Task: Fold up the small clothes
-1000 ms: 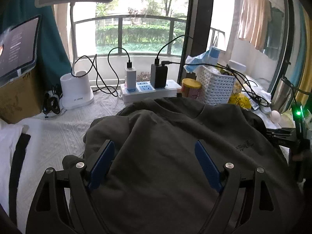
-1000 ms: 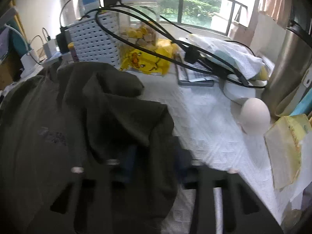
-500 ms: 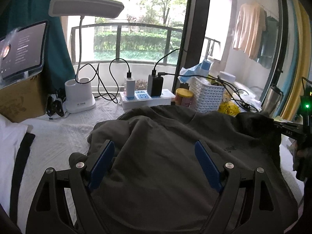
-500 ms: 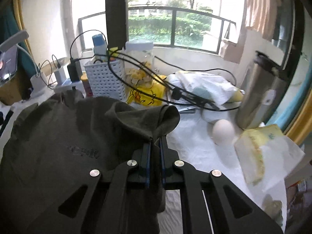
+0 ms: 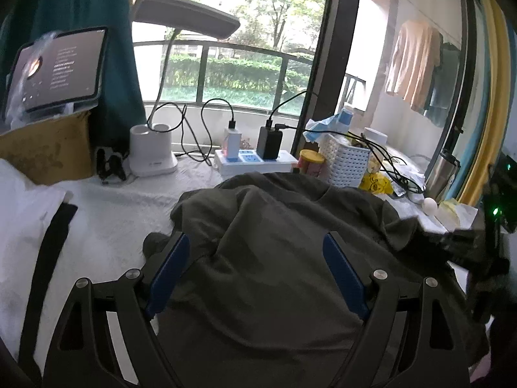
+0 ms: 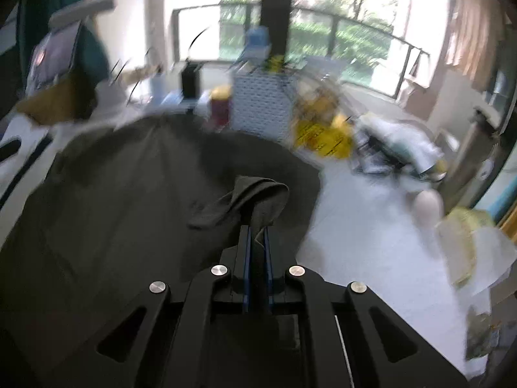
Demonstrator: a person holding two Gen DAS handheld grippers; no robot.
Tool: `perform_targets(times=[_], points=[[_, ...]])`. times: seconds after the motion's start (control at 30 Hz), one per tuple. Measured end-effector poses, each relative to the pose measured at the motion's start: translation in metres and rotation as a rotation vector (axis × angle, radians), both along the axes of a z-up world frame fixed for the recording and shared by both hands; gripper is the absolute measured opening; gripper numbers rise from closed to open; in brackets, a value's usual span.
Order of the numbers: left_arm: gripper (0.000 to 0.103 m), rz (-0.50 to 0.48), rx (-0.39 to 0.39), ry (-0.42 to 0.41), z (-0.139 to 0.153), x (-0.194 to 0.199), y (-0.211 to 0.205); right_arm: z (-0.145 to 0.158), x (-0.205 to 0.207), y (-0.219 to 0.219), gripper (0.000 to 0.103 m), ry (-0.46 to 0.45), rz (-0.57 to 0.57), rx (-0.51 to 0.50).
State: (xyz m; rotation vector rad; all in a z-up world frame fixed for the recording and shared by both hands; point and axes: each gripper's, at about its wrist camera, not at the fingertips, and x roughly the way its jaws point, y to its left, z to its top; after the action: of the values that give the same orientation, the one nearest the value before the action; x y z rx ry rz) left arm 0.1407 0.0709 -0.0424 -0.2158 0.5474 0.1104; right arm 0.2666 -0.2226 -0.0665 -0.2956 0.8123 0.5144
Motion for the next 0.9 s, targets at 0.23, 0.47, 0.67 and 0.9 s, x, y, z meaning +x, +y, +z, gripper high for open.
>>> perform_targets(times=[0.23,0.47,0.67,0.9], points=[[0.087,0.003,-0.016,-0.001,-0.004,-0.01,0.01,-0.025,-0.008,0.001,0.031,0.134,-0.013,-0.016],[0.087,-0.004,-0.034,-0.001,-0.008,-0.007,0.012,0.002,-0.021,0.002,0.068,0.047,-0.005,-0.066],[0.087,0.005,-0.03,0.0,-0.009,-0.003,0.013,0.046,-0.017,0.019,0.068,-0.068,0.033,0.033],[0.087,0.016,-0.028,0.008,-0.012,0.001,0.023,0.015,-0.006,0.077,0.036,0.051,0.124,0.034]])
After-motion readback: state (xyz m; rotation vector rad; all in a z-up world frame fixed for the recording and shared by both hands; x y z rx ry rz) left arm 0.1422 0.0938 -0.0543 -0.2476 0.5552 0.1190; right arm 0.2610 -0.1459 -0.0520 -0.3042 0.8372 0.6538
